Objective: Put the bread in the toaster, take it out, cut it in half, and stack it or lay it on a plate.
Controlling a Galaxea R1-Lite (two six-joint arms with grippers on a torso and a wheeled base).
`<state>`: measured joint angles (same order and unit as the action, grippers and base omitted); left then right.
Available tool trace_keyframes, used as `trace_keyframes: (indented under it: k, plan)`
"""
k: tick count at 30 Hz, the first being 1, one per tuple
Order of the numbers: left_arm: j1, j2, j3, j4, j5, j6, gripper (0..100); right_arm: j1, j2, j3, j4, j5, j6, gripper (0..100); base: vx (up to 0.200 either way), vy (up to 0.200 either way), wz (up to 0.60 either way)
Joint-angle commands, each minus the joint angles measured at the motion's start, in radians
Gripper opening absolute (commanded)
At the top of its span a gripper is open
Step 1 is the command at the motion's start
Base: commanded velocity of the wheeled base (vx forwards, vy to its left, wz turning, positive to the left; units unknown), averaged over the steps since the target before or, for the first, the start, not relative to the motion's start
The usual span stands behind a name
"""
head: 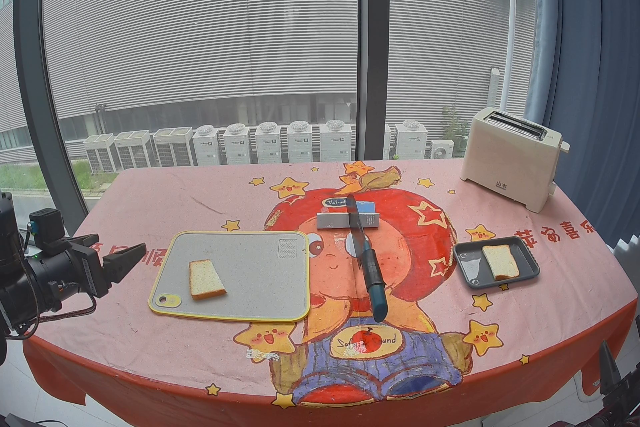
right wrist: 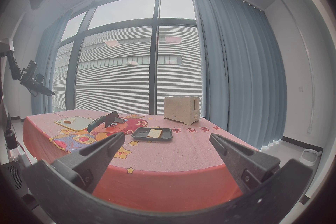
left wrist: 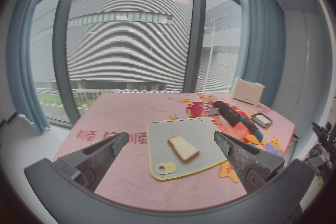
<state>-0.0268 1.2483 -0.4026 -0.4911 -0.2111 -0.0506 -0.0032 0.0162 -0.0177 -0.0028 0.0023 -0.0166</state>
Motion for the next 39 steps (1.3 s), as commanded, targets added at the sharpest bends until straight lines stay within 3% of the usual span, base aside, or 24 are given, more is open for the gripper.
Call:
trace_keyframes:
  k: [1,6,9,20,32,39]
  plan:
    - [-0.054,0.040,0.005,0.003,0.159,0.025,100,0.000,-0.016,0.018,0.000,-0.001,0.000,100,0.000,0.000,0.00]
    - [-0.136,0.106,0.008,0.000,0.248,0.018,100,0.000,-0.016,0.018,0.000,0.001,0.000,100,0.000,0.000,0.00]
    - [-0.173,0.117,0.005,-0.001,0.256,0.014,100,0.000,-0.016,0.018,0.000,-0.001,0.001,100,0.000,0.000,0.00]
    - [-0.176,0.134,-0.030,0.000,0.269,0.003,100,0.000,-0.016,0.018,0.000,-0.001,0.000,100,0.000,0.000,0.00]
    - [-0.163,0.264,-0.205,0.101,0.277,0.021,100,0.000,-0.016,0.018,0.000,-0.001,0.000,100,0.000,0.000,0.00]
    - [-0.163,0.280,-0.291,0.233,0.280,0.021,100,0.000,-0.016,0.018,0.000,-0.001,0.000,100,0.000,0.000,0.00]
